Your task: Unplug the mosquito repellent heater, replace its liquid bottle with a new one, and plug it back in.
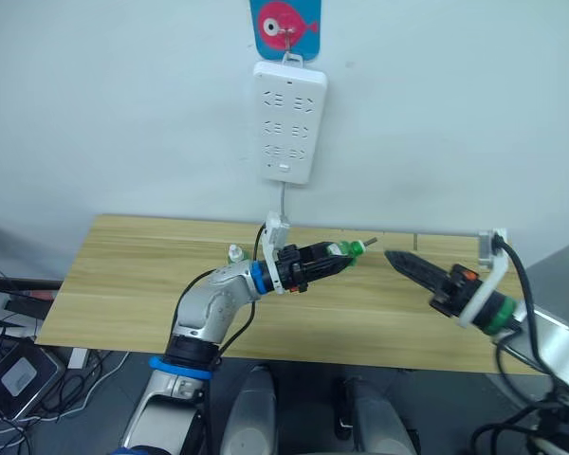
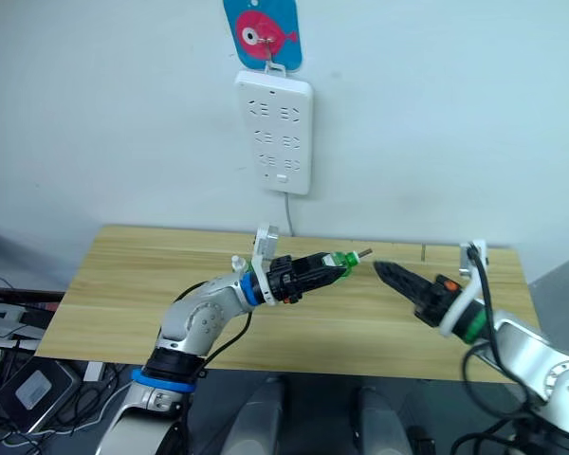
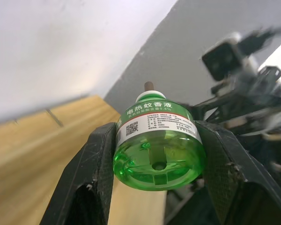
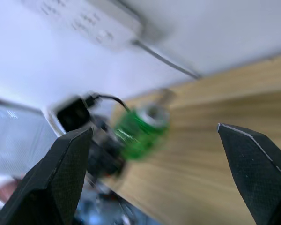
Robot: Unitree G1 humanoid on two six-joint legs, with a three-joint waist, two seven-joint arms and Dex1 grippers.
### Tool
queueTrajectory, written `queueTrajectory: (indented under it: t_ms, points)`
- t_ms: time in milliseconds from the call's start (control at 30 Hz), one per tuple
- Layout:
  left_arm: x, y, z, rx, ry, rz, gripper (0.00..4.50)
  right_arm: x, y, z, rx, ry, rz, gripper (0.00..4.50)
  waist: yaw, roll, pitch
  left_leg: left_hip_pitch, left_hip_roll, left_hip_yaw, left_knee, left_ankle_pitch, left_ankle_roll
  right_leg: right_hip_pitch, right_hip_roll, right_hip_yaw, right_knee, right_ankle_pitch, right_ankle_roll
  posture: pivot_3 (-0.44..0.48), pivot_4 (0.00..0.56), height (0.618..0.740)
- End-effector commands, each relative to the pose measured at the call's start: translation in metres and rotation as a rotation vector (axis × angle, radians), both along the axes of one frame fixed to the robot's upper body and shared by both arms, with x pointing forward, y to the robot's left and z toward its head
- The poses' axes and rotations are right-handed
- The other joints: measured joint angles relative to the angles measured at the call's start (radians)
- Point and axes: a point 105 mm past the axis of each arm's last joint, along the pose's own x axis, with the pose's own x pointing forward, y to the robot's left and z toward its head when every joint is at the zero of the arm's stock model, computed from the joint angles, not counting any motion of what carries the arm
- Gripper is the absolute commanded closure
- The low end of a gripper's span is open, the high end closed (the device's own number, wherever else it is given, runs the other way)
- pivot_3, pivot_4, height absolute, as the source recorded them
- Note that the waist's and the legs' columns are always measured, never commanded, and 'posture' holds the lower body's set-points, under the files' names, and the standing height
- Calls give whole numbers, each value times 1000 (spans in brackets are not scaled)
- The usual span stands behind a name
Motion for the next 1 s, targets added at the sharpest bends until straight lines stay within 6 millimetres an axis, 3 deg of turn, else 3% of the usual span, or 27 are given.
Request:
queueTrajectory:
  t_ms: [33,333,433,700,833,1000]
  points:
    - [-7,-8,15,-19,-99,-14,2261,7,7,5,24,54,-100,73,-2,0,0,0,0,0,0,0,0,0,1,0,0,0,0,244,268,740]
    - [-9,-13,16,-22,-114,-34,2261,5,17,4,57,112,-117,73,-2,0,0,-1,1,-2,-2,0,0,-2,2,-2,0,0,-1,241,261,740]
    - [-11,-14,14,-12,-122,-44,2261,4,18,3,38,106,-113,625,-2,0,0,-1,1,-2,-1,0,0,-2,2,-2,0,0,-1,237,260,740]
    - [-14,-18,15,-26,-112,-41,2261,1,23,6,65,104,-83,3482,-1,0,0,-1,1,-2,-2,0,0,-2,2,-2,0,-1,-1,234,263,740]
    - [-15,-19,15,-26,-98,-43,2261,2,23,9,90,107,-89,3651,-1,0,0,-1,2,-2,-2,0,0,-2,2,-2,0,-1,-1,236,268,740]
    - [-17,-12,15,19,-115,-70,708,9,7,-1,45,114,-161,3651,-1,0,0,-1,1,-2,-1,0,0,-2,2,-1,0,-1,-1,246,274,740]
